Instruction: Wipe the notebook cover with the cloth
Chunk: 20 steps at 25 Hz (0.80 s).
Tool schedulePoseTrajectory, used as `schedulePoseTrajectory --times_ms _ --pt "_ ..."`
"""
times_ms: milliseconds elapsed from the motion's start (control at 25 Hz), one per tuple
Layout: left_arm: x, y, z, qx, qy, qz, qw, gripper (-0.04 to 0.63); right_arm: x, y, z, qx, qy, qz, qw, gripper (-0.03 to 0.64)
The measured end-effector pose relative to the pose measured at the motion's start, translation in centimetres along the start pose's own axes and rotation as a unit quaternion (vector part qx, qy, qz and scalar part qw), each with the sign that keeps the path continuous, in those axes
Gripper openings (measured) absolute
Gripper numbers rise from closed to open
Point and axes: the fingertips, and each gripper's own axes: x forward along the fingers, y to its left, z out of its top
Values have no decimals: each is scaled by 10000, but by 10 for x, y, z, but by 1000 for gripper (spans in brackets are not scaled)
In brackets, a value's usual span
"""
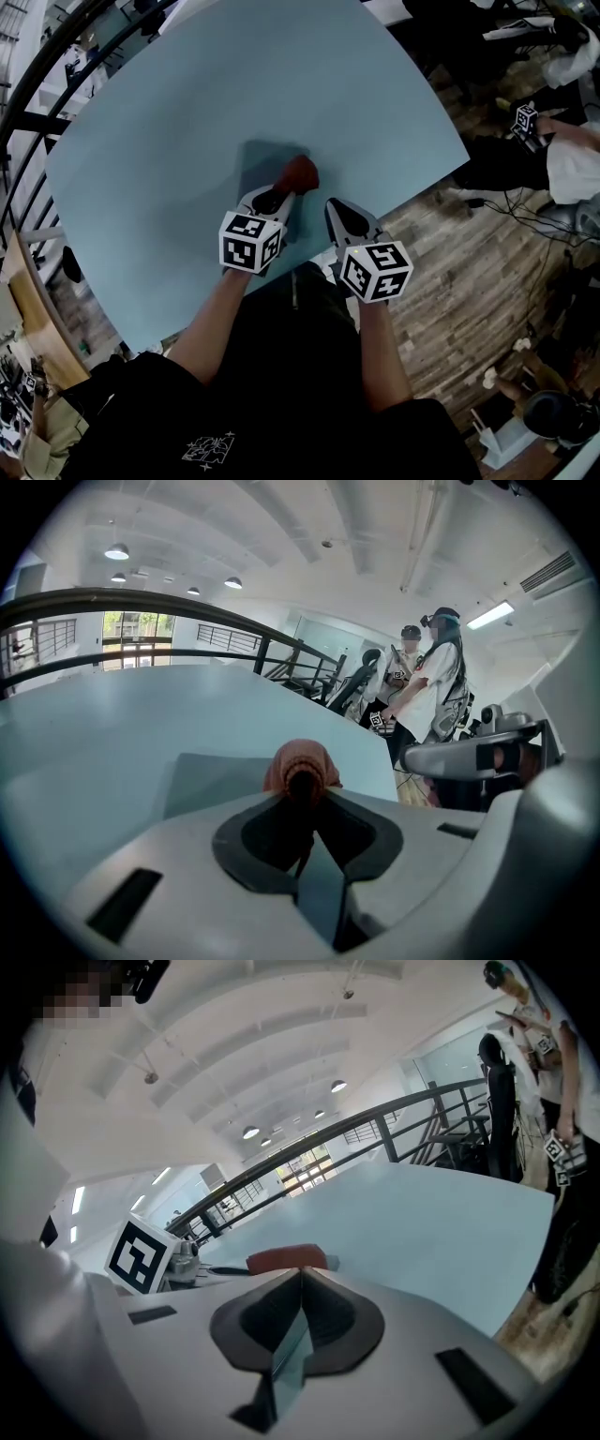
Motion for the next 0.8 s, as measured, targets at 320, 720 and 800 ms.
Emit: schedulePoseTrajectory --times_ms 320,720,800 --pt "-11 13 -7 -61 0 126 9999 71 6 10 0 -61 53 124 9999 8" --pt "-33 46 -15 -304 -106 451 9985 71 24 29 -4 -246 213 354 9988 8" --pt "-36 54 -17 -355 -124 537 9978 71 29 32 -4 -288 236 423 9984 8"
